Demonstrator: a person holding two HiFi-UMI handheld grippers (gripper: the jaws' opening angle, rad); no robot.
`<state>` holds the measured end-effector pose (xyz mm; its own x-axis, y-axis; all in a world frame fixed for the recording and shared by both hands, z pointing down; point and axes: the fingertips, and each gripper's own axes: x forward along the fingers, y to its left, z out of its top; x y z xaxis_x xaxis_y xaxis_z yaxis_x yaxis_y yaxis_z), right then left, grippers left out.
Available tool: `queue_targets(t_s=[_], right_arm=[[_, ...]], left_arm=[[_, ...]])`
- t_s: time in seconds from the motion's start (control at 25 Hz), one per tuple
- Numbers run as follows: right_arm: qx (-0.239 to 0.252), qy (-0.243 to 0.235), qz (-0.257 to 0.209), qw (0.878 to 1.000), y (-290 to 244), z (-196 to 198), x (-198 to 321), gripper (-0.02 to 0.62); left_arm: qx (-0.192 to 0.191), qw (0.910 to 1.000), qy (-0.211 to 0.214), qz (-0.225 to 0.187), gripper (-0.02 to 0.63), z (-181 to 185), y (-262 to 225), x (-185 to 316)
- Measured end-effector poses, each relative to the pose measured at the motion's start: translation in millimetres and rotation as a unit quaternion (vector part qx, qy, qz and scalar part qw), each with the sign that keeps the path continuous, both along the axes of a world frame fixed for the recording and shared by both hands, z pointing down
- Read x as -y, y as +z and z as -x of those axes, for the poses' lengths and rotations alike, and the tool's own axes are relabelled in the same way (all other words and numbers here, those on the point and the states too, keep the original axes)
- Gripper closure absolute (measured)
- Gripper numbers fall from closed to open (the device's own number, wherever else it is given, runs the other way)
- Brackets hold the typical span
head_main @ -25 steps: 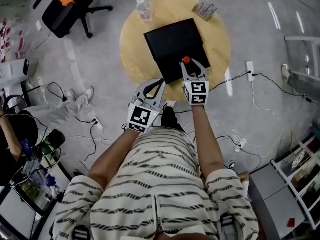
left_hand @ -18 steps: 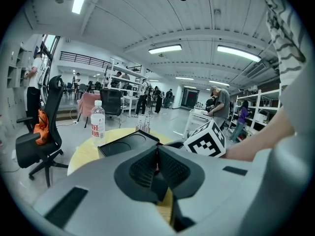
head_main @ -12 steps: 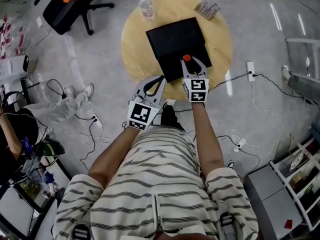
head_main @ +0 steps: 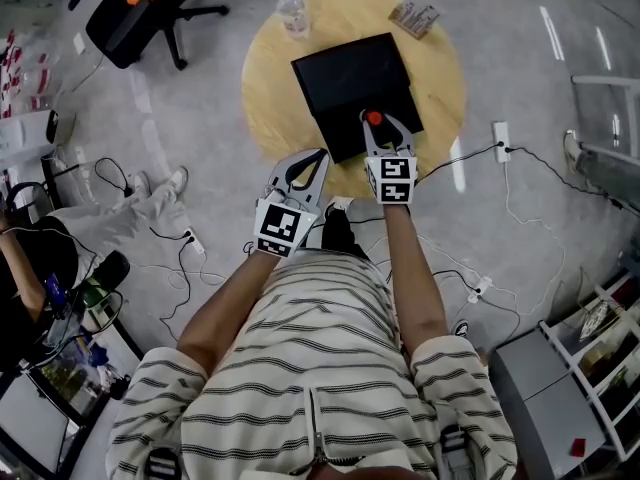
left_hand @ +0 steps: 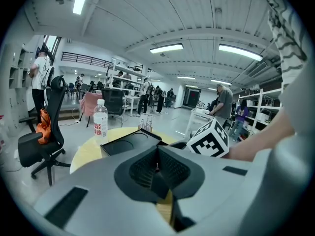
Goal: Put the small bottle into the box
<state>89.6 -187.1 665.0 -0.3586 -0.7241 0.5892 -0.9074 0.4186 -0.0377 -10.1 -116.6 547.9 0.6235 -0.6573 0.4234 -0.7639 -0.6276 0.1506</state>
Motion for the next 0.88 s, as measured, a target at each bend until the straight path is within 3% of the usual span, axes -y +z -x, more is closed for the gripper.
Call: queue_targets(t_s=[0.24, 0.44, 0.88], right_arm=[[0.006, 0.001, -0.002, 1.000, -6, 3, 3, 0.441], [0.012, 0.002, 0.002, 1.000, -8, 5, 1, 0.397], [0.010, 0.013, -0.009, 1.000, -19, 2, 1, 0.394]], left_arm=[[-0.002, 1.0000, -0.003, 0.003, 0.584, 0, 1, -2], [-0.001, 1.0000, -0.004, 0.004, 0.584, 3, 3, -3], [-0.003, 1.0000, 0.001, 0.001, 0.584, 4, 1, -8]])
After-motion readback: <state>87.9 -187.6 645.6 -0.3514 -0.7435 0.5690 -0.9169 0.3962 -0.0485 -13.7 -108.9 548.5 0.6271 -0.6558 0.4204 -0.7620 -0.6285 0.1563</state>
